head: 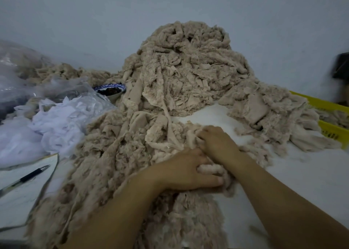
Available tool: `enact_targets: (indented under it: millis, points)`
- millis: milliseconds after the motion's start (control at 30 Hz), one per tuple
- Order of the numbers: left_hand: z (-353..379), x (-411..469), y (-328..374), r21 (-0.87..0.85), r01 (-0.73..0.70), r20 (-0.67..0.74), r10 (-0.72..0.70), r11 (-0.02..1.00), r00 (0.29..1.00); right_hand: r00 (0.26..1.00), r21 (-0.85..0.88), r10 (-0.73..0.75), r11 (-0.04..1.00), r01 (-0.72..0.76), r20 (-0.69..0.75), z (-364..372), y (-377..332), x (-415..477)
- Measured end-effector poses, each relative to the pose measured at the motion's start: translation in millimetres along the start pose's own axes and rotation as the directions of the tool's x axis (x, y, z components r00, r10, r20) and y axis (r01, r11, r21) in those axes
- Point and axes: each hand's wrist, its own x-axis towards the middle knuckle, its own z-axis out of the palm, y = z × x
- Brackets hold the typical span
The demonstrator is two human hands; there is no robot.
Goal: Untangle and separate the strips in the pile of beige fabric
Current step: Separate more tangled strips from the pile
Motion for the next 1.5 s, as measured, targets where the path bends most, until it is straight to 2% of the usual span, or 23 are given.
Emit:
enact_targets:
  millis: [100, 167, 200, 267, 300, 333, 367, 433, 500, 567, 633, 700, 767, 833, 933, 1000, 1033, 1067, 1133, 1200, 1267, 1367, 1500]
  points:
    - [0.9, -2.4, -5.8, -0.096, -0.015, -0.023, 0.013, 0.995, 1.0, 0.965, 0.387, 0.192, 0.915, -0.111, -0.176, -4.8, 5.5, 4.0]
    - [-1.8, -2.8, -11.2, -0.232, -0.044, -0.16, 0.007, 0.972, 0.987, 0.878, 0.722, 0.429, 0.674, -0.155, -0.212, -20.7, 11.6, 4.5]
    - [-3.9, -1.2, -15.2, -0.281, -0.05, -0.306, -0.04, 0.959, 0.951, 0.83, 0.831, 0.511, 0.544, -0.114, -0.221, -30.2, 13.3, 4.2]
    - [-10.0, 6.0, -25.9, -0.266, -0.046, -0.655, -0.145, 0.963, 0.742, 0.761, 0.941, 0.607, 0.338, 0.015, -0.23, -46.0, 18.5, 1.0]
    - [-14.2, 9.6, -35.5, -0.281, -0.004, -0.756, -0.219, 0.96, 0.617, 0.739, 0.96, 0.636, 0.274, 0.054, -0.223, -51.6, 20.9, -1.0]
    - [-18.3, 13.1, -43.7, -0.333, 0.062, -0.776, -0.311, 0.941, 0.548, 0.716, 0.97, 0.664, 0.233, 0.076, -0.215, -56.8, 26.1, -4.2]
    - [-21.3, 15.3, -51.9, -0.402, 0.147, -0.725, -0.412, 0.904, 0.552, 0.692, 0.977, 0.693, 0.193, 0.092, -0.202, -60.5, 31.7, -7.0]
    - [-23.1, 16.9, -65.3, -0.419, 0.312, -0.548, -0.511, 0.853, 0.662, 0.651, 0.987, 0.742, 0.113, 0.116, -0.161, -64.5, 41.4, -11.3]
    - [-18.9, 17.5, -68.4, -0.299, 0.378, -0.439, -0.478, 0.876, 0.761, 0.616, 0.987, 0.772, 0.134, 0.089, -0.16, -64.6, 46.8, -14.4]
    - [-16.2, 19.6, -67.0, -0.233, 0.353, -0.433, -0.421, 0.906, 0.797, 0.604, 0.992, 0.787, 0.105, 0.075, -0.128, -61.6, 47.7, -18.6]
    - [-17.5, 19.2, -63.2, -0.298, 0.29, -0.526, -0.41, 0.91, 0.745, 0.632, 0.995, 0.772, 0.0, 0.102, -0.065, -59.1, 48.4, -23.4]
    - [-25.6, 15.9, -61.4, -0.505, 0.191, -0.625, -0.509, 0.842, 0.592, 0.659, 0.976, 0.752, -0.149, 0.157, 0.009, -59.5, 54.1, -26.7]
    - [-43.1, 10.0, -61.0, -0.781, -0.024, -0.559, -0.682, 0.624, 0.472, 0.676, 0.932, 0.732, -0.299, 0.204, 0.087, -62.9, 60.0, -30.2]
    - [-61.3, 3.9, -62.8, -0.902, -0.255, -0.431, -0.752, 0.348, 0.499, 0.69, 0.915, 0.709, -0.361, 0.179, 0.145, -63.6, 64.2, -31.9]
    - [-78.1, -0.2, -61.4, -0.889, -0.39, -0.431, -0.724, 0.239, 0.539, 0.734, 0.95, 0.66, -0.305, 0.066, 0.161, -60.1, 62.2, -32.7]
    - [-83.1, 0.0, -54.8, -0.874, -0.433, -0.447, -0.714, 0.221, 0.538, 0.758, 0.983, 0.635, -0.179, -0.042, 0.149, -56.1, 57.7, -29.7]
    - [-85.5, 0.3, -51.5, -0.865, -0.455, -0.457, -0.704, 0.21, 0.544, 0.765, 0.992, 0.632, -0.073, -0.099, 0.123, -55.2, 52.2, -29.0]
    - [-87.7, 0.7, -47.9, -0.859, -0.471, -0.465, -0.693, 0.202, 0.551, 0.777, 0.979, 0.625, 0.106, -0.173, 0.069, -54.3, 47.3, -28.5]
    - [-92.3, 1.5, -40.7, -0.853, -0.466, -0.491, -0.664, 0.235, 0.564, 0.857, 0.801, 0.503, 0.556, -0.223, -0.111, -49.3, 39.6, -24.8]
    - [-94.8, 3.4, -32.4, -0.851, -0.427, -0.516, -0.634, 0.305, 0.576, 0.952, 0.644, 0.27, 0.756, -0.115, -0.147, -41.5, 30.9, -21.7]
    - [-94.4, 7.6, -23.2, -0.832, -0.348, -0.553, -0.599, 0.432, 0.578, 0.996, 0.587, 0.077, 0.805, -0.087, 0.042, -34.3, 16.5, -21.2]
    - [-91.9, 14.6, -14.5, -0.631, -0.116, -0.68, -0.475, 0.767, 0.558, 0.963, 0.544, -0.144, 0.839, -0.005, 0.23, -18.1, -1.1, -23.9]
    - [-95.3, 22.0, -9.1, -0.456, -0.012, -0.721, -0.361, 0.89, 0.591, 0.999, 0.676, 0.014, 0.736, -0.045, 0.051, -21.2, -14.5, -24.8]
